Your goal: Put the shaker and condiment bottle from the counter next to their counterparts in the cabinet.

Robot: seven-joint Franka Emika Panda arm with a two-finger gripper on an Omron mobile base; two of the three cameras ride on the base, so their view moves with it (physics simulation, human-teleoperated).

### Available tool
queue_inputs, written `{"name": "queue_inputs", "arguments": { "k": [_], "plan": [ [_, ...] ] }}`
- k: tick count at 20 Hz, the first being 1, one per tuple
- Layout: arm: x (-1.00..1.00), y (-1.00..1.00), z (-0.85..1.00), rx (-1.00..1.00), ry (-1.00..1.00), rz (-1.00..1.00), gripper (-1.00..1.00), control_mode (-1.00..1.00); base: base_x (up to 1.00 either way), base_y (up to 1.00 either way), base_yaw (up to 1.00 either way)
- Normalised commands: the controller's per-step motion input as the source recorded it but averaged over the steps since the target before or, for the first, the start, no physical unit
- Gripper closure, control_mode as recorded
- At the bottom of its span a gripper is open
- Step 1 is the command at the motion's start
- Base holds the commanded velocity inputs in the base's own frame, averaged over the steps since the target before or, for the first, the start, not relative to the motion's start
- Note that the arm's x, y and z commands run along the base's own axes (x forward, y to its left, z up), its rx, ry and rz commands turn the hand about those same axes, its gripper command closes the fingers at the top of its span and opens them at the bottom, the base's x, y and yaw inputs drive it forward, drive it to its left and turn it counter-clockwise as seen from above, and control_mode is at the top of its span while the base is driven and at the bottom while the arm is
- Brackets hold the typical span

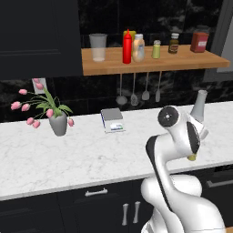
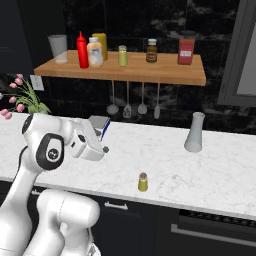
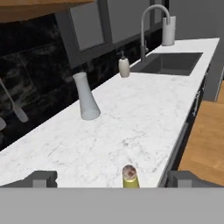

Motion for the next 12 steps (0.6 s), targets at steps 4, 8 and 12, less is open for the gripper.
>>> {"name": "queue_inputs", "arguments": {
  "k": [4, 8, 12],
  "plan": [
    [0.17, -0.05, -0.47, -0.08, 0.13, -0.24, -1.00, -1.00, 0.00, 0.00, 0.00],
    [0.29, -0.08, -0.38, -0.05, 0.16, -0.25, -1.00, -1.00, 0.00, 0.00, 0.00],
    [0.33, -0.31, -0.59, -0.02, 0.07, -0.15, -1.00, -1.00, 0.00, 0.00, 0.00]
  ]
}}
